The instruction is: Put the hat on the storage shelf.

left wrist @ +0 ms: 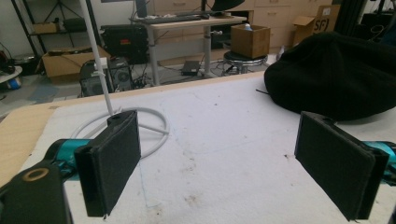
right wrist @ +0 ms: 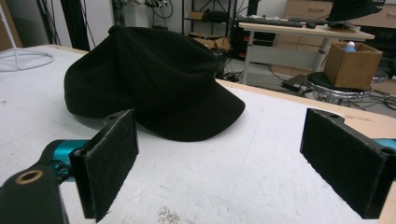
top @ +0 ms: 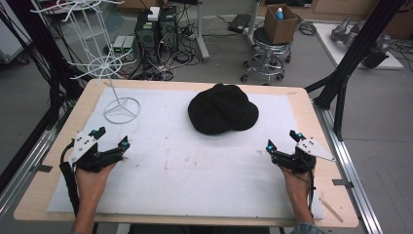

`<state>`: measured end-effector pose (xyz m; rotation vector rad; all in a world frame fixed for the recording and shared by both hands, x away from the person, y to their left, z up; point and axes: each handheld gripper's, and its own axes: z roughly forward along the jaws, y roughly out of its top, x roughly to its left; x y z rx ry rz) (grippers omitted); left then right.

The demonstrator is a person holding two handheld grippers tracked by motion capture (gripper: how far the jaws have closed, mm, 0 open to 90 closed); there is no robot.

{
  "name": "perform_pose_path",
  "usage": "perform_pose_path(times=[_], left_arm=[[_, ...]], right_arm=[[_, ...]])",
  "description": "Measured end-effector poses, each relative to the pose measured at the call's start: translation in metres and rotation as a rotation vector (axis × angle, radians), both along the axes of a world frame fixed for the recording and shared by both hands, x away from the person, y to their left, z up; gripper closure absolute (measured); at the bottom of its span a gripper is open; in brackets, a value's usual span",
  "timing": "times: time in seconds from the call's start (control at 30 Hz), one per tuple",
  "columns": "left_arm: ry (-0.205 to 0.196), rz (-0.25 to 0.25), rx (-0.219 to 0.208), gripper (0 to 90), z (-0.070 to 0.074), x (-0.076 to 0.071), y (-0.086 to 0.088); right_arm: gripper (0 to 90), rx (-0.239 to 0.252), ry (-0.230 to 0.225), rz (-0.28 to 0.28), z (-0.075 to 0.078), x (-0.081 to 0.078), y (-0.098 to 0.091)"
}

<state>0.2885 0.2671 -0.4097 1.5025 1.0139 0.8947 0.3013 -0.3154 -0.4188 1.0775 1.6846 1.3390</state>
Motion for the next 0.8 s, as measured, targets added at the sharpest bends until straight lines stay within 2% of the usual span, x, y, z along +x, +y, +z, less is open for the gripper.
perform_pose_path(times=[0.27, 0.6, 0.73, 0.8], left_arm=[[0.000, -0.001, 0.006, 14.8, -0.0007, 0.0003, -0.0009], [0.006, 0.000, -0.006, 14.9, -0.0013, 0.0006, 0.0000], [0.002, -0.005, -0.007, 14.9, -0.0017, 0.0013, -0.0019], [0.005, -0.010, -0.008, 14.9, -0.0021, 0.0014, -0.0019]], right_arm=[[10.7, -0.004, 0.006, -0.003, -0.0007, 0.0009, -0.0006], [10.7, -0.007, 0.006, -0.004, -0.0007, 0.0009, -0.0003], [10.7, -0.006, -0.006, -0.002, 0.0002, 0.0015, -0.0005], [10.6, 0.017, -0.024, -0.006, 0.0027, 0.0019, -0.0006]])
